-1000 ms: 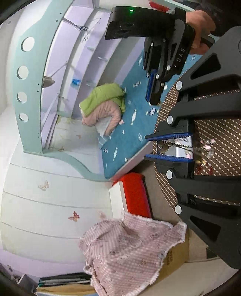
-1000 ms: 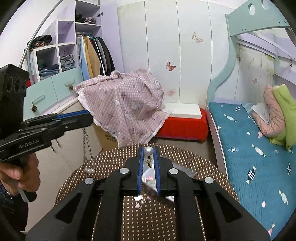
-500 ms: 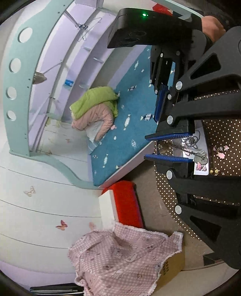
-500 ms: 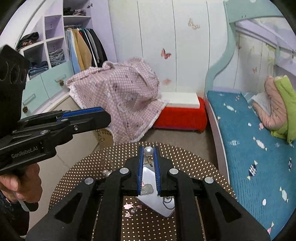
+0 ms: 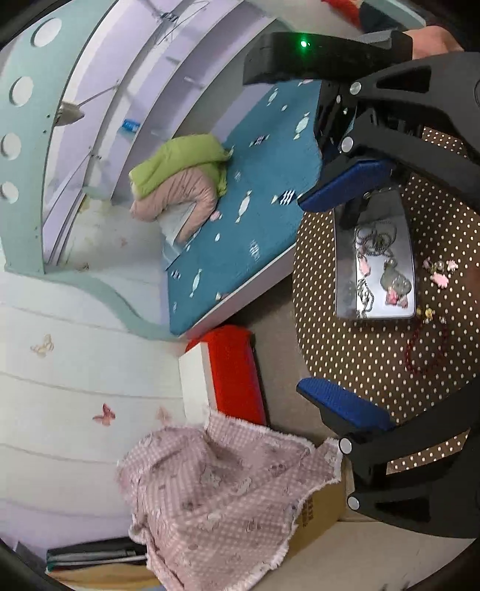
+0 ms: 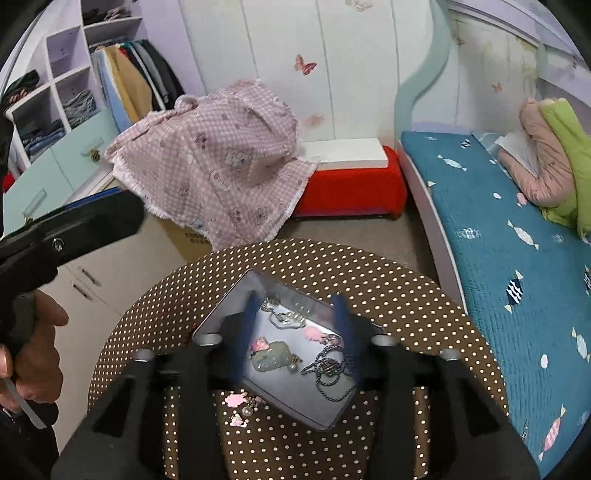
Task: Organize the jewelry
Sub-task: 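Open both tools over the metal box to drop the charms in, then withdraw both open tools from the metal box toward the table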
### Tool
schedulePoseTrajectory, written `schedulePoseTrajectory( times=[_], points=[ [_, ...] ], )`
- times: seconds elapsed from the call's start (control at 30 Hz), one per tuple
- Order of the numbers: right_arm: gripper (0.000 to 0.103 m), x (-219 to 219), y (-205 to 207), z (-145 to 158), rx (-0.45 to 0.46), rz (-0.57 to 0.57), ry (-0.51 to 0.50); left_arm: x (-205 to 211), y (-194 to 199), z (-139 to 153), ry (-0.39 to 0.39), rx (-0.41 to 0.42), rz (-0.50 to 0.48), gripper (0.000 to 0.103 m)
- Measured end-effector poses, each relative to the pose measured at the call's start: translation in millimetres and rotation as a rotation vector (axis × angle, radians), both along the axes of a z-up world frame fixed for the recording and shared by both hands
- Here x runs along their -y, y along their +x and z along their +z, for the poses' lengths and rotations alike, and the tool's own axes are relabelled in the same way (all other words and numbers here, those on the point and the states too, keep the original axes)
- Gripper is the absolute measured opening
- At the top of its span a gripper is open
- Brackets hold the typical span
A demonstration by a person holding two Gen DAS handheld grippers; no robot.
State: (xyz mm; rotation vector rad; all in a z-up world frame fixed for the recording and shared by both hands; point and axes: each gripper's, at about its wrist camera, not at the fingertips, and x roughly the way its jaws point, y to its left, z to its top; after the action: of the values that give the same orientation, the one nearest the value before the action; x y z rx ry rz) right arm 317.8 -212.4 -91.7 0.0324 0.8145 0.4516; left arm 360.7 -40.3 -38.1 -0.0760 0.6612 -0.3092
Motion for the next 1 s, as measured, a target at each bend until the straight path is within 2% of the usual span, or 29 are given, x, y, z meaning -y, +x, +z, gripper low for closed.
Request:
schedulePoseTrajectory(
  times=[0.03, 0.13, 0.33, 0.7, 1.0],
  points=[
    [0.084, 3.2, -3.3, 4.3, 0.025, -0.016, 0.006, -3.7, -2.3, 2.2, -0.001, 0.008, 0.018, 0.094],
    [0.095, 8.4, -5.6, 11.5, 0.053, -0.049, 0.017, -11.8, -13.6, 10.2, 0.004, 0.044, 0.059, 0.097],
    [0.095, 18.7, -19.9, 29.3, 0.123, -0.109, 0.019, -18.4, -44.0, 22.2, 0.044, 0.104, 0.115, 0.098],
    [0.095, 21.8, -69.4, 64.9, 0.259, -0.133, 0.048, -34.1, -105.7, 31.3, 0.066, 0.194, 0.208, 0.098],
    [0.095, 28.9, -108.5, 62.1, 0.310, -0.198, 0.043, -44.6, -144.9, 21.4, 0.086, 0.216, 0.274, 0.098]
  ],
)
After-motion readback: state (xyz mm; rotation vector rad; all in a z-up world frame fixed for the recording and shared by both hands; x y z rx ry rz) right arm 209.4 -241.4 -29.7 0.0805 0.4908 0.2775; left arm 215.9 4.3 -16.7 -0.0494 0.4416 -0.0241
